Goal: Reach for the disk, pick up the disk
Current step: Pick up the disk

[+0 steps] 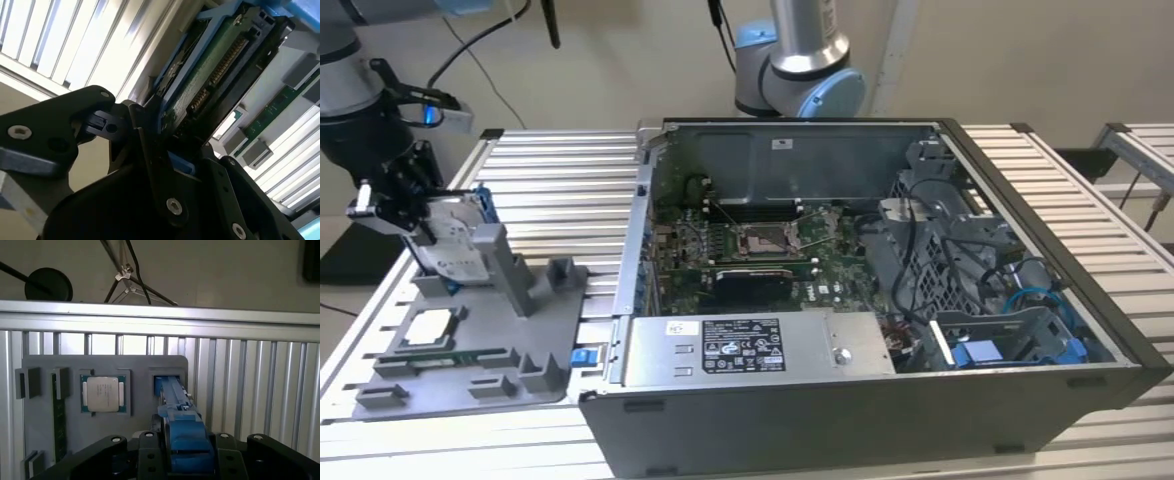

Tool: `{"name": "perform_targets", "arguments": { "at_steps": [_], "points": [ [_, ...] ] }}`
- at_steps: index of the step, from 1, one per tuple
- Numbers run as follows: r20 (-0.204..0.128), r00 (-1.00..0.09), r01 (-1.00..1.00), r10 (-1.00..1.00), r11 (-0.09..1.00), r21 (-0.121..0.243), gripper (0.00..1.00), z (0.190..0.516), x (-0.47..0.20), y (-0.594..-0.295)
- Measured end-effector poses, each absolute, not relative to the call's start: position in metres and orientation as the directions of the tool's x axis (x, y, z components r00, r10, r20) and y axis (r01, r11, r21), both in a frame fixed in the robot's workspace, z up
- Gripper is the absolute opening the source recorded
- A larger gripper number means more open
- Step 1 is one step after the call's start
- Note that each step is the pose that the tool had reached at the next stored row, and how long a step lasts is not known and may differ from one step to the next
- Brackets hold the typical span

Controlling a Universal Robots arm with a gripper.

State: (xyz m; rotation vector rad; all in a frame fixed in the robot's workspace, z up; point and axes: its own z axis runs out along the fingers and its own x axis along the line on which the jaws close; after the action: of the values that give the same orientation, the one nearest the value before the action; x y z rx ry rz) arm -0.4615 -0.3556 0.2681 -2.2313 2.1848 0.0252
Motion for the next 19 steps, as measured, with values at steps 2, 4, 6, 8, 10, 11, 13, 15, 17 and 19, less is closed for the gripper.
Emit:
{"name": "perform_targets", "arguments": {
  "at_steps": [2,4,6,8,10,11,13,15,17,19],
  "points": [
    [-0.025,0.021,-1.0,-0.999,-0.021,-0.002,0.0,0.268,-0.462,-0.356],
    [-0.019,0.021,-1.0,-1.0,-0.021,-0.002,0.0,0.269,-0.462,-0.356],
    [-0.017,0.021,-1.0,-1.0,-0.021,-0.002,0.0,0.269,-0.462,-0.356],
    [-0.035,0.021,-1.0,-0.999,-0.021,-0.004,0.0,0.27,-0.463,-0.356],
    [-0.036,0.021,-1.0,-0.999,-0.021,-0.005,0.0,0.272,-0.464,-0.356],
    [-0.036,0.021,-1.0,-0.999,-0.021,-0.006,0.0,0.274,-0.465,-0.356],
    [-0.036,0.021,-1.0,-0.999,-0.021,-0.006,0.0,0.278,-0.466,-0.356],
    [-0.036,0.021,-1.0,-0.999,-0.021,-0.007,0.0,0.284,-0.467,-0.356],
    [-0.036,0.021,-1.0,-0.999,-0.021,-0.007,0.0,0.292,-0.468,-0.356],
    [-0.036,0.021,-1.0,-0.999,-0.021,-0.008,0.0,0.3,-0.468,-0.356]
  ]
}}
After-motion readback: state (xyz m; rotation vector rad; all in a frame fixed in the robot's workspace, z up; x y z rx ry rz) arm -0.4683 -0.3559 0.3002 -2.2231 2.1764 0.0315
